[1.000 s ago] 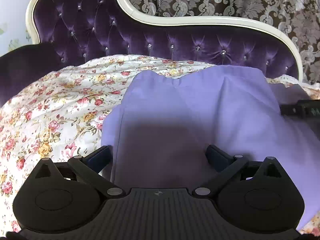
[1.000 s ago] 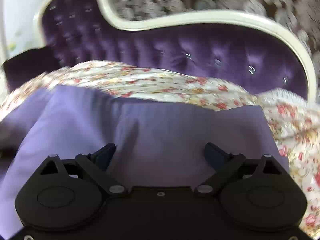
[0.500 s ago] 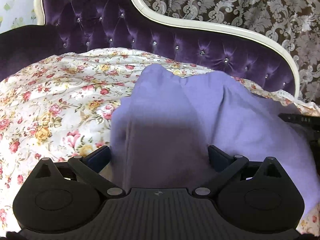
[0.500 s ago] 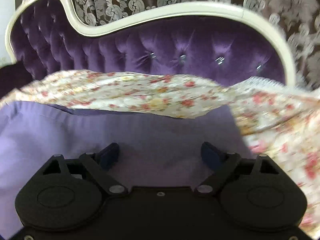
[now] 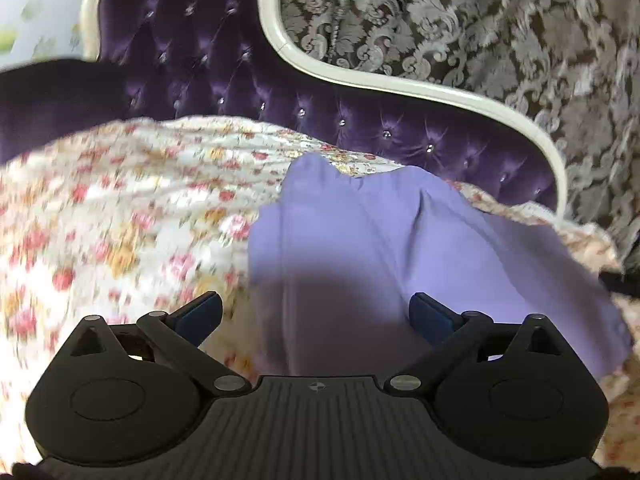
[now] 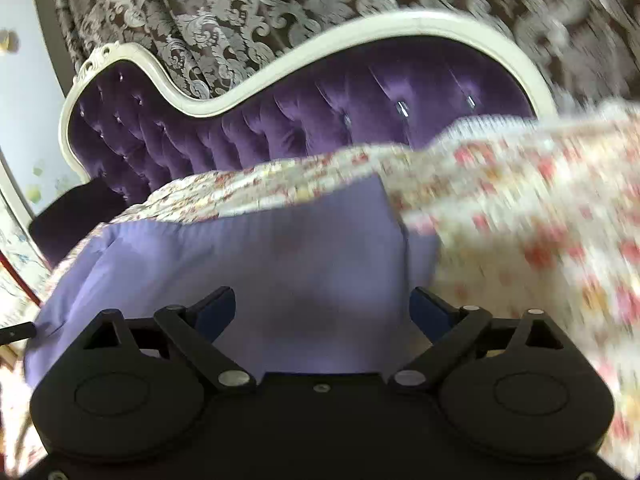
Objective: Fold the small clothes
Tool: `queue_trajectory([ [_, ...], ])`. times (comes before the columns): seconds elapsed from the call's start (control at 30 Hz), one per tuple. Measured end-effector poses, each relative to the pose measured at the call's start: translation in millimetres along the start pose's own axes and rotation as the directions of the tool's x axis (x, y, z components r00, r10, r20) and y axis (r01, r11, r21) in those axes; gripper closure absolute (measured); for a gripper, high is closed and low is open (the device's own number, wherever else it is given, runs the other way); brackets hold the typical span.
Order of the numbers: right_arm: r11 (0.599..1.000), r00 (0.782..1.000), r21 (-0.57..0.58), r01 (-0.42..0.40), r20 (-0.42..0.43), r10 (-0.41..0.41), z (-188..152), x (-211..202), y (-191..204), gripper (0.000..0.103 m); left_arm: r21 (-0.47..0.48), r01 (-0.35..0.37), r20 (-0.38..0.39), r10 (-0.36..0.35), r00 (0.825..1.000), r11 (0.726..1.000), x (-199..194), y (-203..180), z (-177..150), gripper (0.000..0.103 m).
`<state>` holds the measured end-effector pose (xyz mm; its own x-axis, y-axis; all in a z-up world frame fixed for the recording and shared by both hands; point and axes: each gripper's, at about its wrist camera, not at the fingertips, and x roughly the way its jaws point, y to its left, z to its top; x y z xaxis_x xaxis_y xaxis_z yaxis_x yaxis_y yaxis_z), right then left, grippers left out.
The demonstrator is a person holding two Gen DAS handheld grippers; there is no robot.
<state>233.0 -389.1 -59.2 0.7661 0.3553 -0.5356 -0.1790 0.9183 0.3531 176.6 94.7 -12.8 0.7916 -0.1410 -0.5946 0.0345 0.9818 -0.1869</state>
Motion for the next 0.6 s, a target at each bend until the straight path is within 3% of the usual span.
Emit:
queue_trajectory([
  [0.17,0.996,0.997,0.066,-0.055,-0.048,0.058,-29,-21,-16,0.008,-0.046,0.069,-0.086,-0.073,0.994,0.997,6,8,-15,0.002],
  [0.33,0.993,0.993,0.071,-0.096,-0.059,0.1,-45,-26,-11,0.008,-0.089,0.132,-0.089,-0.14,0.986,0.987,20,8,-14,0.002],
  [0.47,0.983,0.991,0.141,-0.121,-0.032,0.126,-44,-23,-17,0.008,-0.089,0.135,-0.103,-0.144,0.984,0.987,31,5,-13,0.002],
  [0.5,0.977,0.991,0.167,-0.131,-0.018,0.136,-46,-25,-21,0.011,-0.089,0.137,-0.108,-0.146,0.983,0.987,33,5,-12,0.002],
  [0.53,0.972,0.99,0.186,-0.14,-0.008,0.144,-46,-25,-24,0.029,-0.094,0.143,-0.104,-0.152,0.983,0.985,32,5,-12,0.005],
  [0.57,0.969,0.989,0.203,-0.142,-0.01,0.147,-47,-24,-26,0.041,-0.104,0.155,-0.093,-0.165,0.982,0.982,31,7,-12,0.023],
  [0.6,0.97,0.993,0.218,-0.112,-0.02,0.119,-47,-22,-26,0.056,-0.119,0.164,-0.083,-0.174,0.981,0.979,29,9,-13,0.035],
])
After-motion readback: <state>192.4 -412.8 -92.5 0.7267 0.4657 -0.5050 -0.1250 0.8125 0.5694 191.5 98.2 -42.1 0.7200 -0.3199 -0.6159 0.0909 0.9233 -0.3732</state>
